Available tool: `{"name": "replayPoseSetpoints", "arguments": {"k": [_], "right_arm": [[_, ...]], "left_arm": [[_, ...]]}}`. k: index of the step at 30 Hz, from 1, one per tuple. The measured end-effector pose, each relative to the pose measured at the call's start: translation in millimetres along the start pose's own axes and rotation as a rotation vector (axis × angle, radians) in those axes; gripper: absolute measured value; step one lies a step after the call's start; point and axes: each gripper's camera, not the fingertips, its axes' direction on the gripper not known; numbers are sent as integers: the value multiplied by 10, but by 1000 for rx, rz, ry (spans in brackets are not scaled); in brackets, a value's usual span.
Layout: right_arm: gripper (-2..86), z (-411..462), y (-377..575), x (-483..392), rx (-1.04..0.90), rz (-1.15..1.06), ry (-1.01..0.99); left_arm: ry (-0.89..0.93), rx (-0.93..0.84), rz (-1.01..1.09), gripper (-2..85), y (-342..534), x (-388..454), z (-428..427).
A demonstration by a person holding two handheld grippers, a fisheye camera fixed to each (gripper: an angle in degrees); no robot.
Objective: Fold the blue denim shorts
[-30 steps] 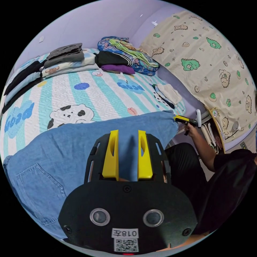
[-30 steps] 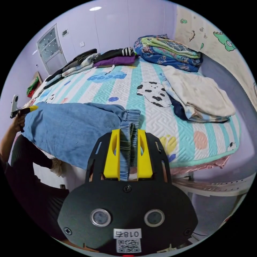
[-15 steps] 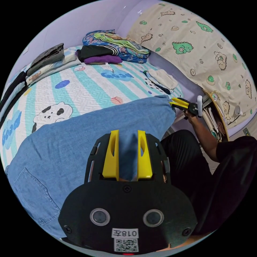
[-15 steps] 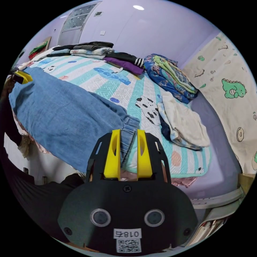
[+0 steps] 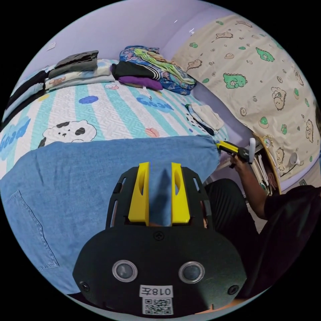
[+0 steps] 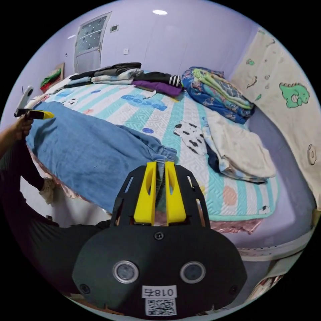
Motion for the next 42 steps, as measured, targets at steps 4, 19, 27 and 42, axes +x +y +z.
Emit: {"name": "replayPoseSetpoints", "arguments": {"k": [4,19,27,42], "right_arm": [[35,-222,-44,136,93,2,38],[113,91,669,1310,119,483,-434],[134,444,1030,1302,32,528,-624],[56,508,1033,1104,127,825,-869]], "left_arm": [[-83,52,27,101,-6,157,-78],[-58,106,-19,100,101,319,-53],[-40,87,-2,99,244,510,-13],[-75,129,-61,92,702,403,-374]]}}
